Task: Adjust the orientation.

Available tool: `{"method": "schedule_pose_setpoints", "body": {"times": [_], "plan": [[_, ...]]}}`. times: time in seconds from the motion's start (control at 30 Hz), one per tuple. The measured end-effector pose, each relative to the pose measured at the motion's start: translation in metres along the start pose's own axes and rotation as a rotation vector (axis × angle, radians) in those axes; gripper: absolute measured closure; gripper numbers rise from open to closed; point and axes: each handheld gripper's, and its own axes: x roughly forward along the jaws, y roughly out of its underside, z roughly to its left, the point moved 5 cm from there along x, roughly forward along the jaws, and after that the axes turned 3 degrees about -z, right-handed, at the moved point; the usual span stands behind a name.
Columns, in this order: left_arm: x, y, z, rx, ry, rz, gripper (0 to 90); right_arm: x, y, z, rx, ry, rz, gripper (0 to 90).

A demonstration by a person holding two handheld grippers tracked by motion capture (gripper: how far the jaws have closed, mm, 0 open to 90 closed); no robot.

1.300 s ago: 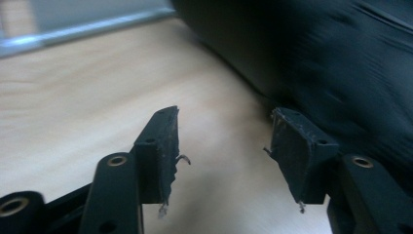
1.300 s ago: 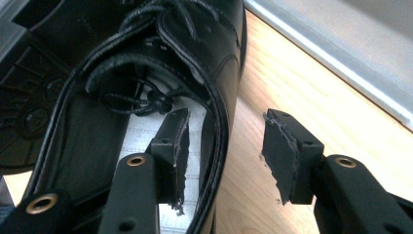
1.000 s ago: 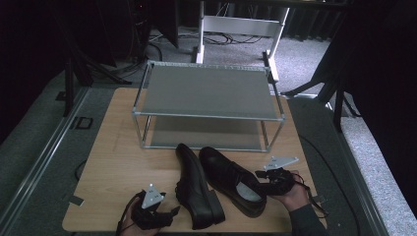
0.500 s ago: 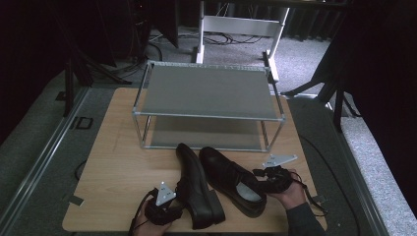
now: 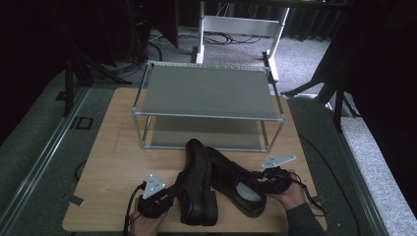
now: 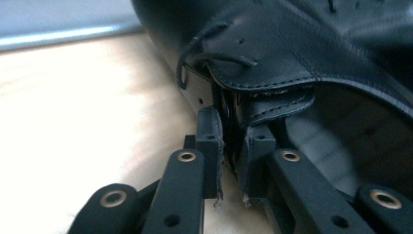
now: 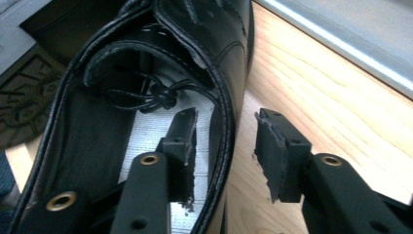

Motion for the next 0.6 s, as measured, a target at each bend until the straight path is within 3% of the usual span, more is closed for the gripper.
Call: {"method": "schedule_pose_setpoints", "body": {"times": [0.17, 0.43, 0.6], "plan": [[-0.006, -0.020, 0.004, 0.030, -0.009, -0.020, 83.8, 0.000, 0.000, 0.002, -0.001, -0.023, 0.001, 67.1], [-0.023, -0.050, 0.004, 0.092, -0.017, -0.060, 84.5, -0.001, 0.001, 0.002, -0.005, -0.021, 0.013, 76.2], [-0.031, -0.062, 0.005, 0.082, -0.002, -0.082, 84.7, -0.001, 0.001, 0.002, -0.009, -0.022, 0.013, 77.2]]}}
